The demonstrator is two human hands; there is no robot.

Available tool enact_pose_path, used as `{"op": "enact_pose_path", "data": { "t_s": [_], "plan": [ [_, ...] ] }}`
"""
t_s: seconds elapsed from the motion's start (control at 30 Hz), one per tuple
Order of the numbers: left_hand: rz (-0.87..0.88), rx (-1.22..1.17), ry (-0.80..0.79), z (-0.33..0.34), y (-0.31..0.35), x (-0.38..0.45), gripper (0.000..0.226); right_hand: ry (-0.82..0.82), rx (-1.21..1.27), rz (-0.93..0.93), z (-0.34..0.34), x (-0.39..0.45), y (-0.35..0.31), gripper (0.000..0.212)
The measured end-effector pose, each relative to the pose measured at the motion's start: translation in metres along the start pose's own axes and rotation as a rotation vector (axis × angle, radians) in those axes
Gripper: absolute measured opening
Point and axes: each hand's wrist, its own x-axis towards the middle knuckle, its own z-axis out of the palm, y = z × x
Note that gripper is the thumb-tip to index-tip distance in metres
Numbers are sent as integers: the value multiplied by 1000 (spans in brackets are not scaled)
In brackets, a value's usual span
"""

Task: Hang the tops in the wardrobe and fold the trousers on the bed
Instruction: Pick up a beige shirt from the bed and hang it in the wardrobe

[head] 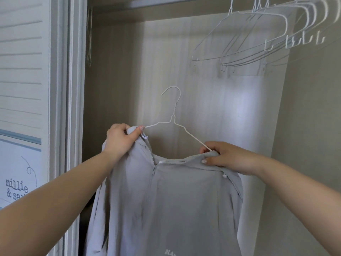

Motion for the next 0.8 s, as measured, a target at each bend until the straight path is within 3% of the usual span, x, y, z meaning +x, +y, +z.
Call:
{"op": "enact_pose_path", "data": {
  "t_s": [0.1,0.17,0.27,0.4,0.5,0.63,0.73,0.8],
  "plan": [
    [-31,-103,-16,5,9,4,32,134,181,-5,2,8,-10,25],
    [-29,-133,-41,12,18,6,38,176,248,8,4,15,-19,36],
    [-67,-272,-89,18,38,8,59,207,341,21,5,28,-42,31],
    [-69,-530,-184,16,73,22,60,250,540,-28,0,52,-84,31],
    [-95,-699,-270,5,100,32,64,196,773,-60,-7,69,-115,19],
    [-116,-874,-358,-15,128,45,55,29,869,-197,-14,86,-152,29],
    [-39,-952,-439,-39,148,58,35,40,879,-282,-22,105,-175,23],
    [-6,-936,-449,-50,158,67,34,86,851,-345,-29,118,-187,20]
  ]
}}
